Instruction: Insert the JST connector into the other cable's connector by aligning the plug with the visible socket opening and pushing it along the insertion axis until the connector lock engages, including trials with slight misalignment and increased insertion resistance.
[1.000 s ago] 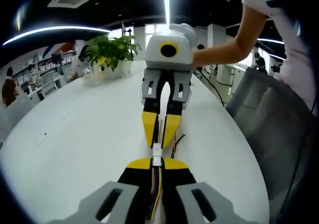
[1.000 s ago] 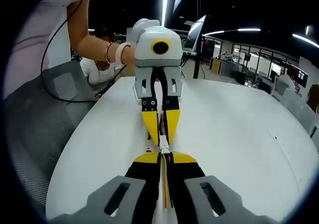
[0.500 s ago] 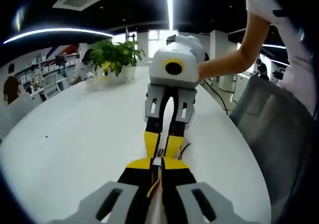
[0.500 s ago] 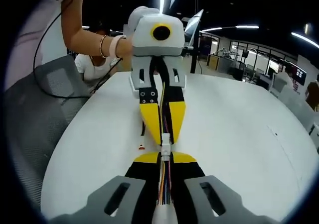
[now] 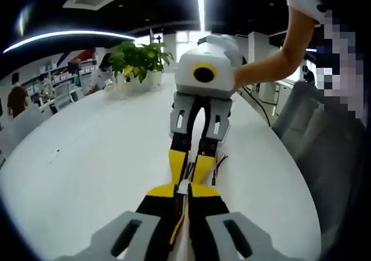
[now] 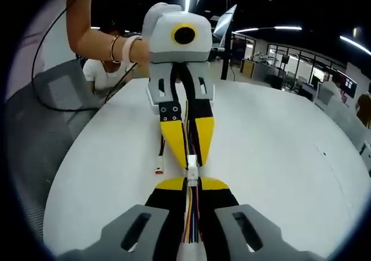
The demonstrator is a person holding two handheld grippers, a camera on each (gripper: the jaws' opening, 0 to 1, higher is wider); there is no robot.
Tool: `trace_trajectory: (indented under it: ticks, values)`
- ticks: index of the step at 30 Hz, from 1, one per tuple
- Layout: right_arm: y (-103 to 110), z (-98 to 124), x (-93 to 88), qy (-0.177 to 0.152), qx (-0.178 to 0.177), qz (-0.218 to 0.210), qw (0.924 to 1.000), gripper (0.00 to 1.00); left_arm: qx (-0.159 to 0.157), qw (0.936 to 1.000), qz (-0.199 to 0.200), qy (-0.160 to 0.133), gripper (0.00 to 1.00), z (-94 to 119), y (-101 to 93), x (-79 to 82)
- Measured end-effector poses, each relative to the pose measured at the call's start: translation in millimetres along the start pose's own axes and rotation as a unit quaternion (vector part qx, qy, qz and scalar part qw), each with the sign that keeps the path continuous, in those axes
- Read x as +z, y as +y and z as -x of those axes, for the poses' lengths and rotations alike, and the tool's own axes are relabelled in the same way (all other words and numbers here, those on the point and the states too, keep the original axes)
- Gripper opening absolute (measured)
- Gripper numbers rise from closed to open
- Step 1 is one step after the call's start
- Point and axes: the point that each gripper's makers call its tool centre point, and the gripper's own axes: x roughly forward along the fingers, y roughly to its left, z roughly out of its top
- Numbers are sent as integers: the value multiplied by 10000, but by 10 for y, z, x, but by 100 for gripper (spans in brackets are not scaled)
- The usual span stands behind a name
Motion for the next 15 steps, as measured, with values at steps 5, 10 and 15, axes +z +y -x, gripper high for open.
trace_trajectory:
  ticks: [5, 10, 15]
  values:
    - [-26, -31, -36, 75, -18, 23, 10000, 4, 71, 9999, -32, 78, 0, -5, 3, -56]
    - [-36, -27, -23, 34, -4, 13, 10000, 4, 117, 9999, 70, 56, 0, 7, -3, -93]
    - [-25, -26, -35, 65, 6, 32, 10000, 4, 163, 9997, 137, 75, 0, 11, 2, -126]
